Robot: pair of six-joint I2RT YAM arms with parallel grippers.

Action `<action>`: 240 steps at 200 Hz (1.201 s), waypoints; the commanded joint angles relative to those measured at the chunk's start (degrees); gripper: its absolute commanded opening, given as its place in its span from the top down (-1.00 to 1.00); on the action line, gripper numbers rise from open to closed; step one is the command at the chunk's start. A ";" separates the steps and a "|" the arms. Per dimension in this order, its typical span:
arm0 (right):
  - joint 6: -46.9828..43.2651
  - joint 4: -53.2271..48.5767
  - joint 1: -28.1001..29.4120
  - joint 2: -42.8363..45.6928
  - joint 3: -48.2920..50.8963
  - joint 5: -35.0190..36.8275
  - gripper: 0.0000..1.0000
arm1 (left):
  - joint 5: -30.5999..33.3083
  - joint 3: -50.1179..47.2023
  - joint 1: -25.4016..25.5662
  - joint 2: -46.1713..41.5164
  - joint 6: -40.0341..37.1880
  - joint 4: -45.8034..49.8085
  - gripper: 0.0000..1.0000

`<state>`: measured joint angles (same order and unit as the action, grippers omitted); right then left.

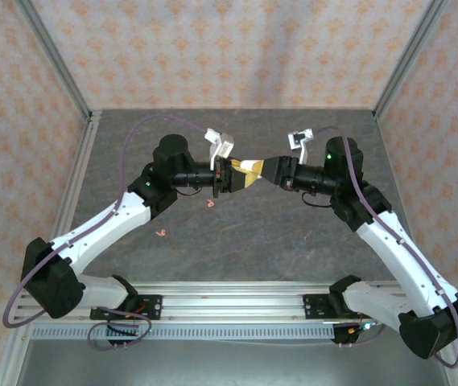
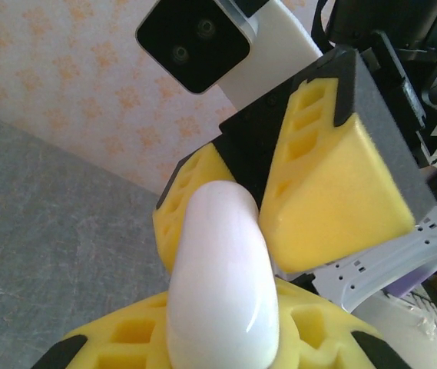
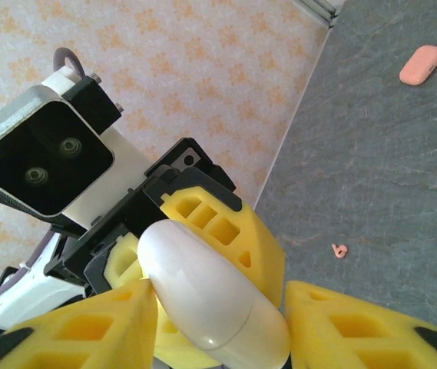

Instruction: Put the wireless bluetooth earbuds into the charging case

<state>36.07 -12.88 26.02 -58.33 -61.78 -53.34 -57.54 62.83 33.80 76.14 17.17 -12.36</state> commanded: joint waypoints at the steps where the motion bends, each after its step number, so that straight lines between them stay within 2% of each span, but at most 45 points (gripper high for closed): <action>1: 2.03 6.58 0.36 0.34 0.82 -2.29 0.21 | -2.95 3.35 0.17 0.22 2.94 -2.70 1.00; 46: 3.26 9.25 0.31 1.10 1.96 -2.59 0.53 | -2.40 3.70 0.12 0.55 4.47 -3.24 1.00; 71: 5.05 12.02 0.13 1.59 2.99 -1.09 0.64 | -1.35 3.44 0.13 0.12 4.12 -2.84 0.51; 115: 6.88 15.47 -0.72 2.25 4.21 2.56 0.79 | 1.91 3.44 0.12 -3.09 -3.78 6.03 0.02; 121: 6.93 15.44 -0.88 2.20 4.13 2.84 0.80 | 2.79 3.30 0.14 -3.76 -5.07 7.62 -0.11; 123: 6.92 15.50 -0.98 2.17 4.12 2.95 0.80 | 3.14 3.27 0.13 -3.99 -5.53 8.12 -0.21; 128: 6.92 15.44 -1.11 2.16 4.07 3.06 0.81 | 4.22 3.17 0.12 -4.43 -6.68 9.53 -0.50; 131: 6.91 15.49 -1.27 2.16 4.04 3.17 0.81 | 4.86 2.96 0.12 -4.94 -7.38 10.19 -0.88; 134: 6.91 15.45 -1.38 2.16 4.04 3.30 0.81 | 5.60 2.80 0.08 -5.40 -8.06 11.06 -0.99; 164: 4.87 11.20 -1.89 1.92 3.12 6.00 0.82 | 14.78 0.45 -0.49 -9.91 -14.19 18.31 -1.00; 198: -1.47 -4.64 -3.07 -0.75 -0.08 15.07 0.84 | 31.34 -1.49 -1.12 -14.05 -17.72 27.48 -1.00; 214: -1.76 -7.19 -5.36 -3.39 0.73 16.51 0.84 | 35.85 -1.95 -2.36 -14.46 -14.96 30.81 -1.00; 240: 0.71 -3.36 -10.17 -9.96 5.01 14.44 0.84 | 43.16 -0.81 -6.17 -12.17 -2.59 36.84 -1.00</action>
<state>36.91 -15.29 19.49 -62.72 -59.68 -40.56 -26.37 61.76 30.70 62.24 5.08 15.33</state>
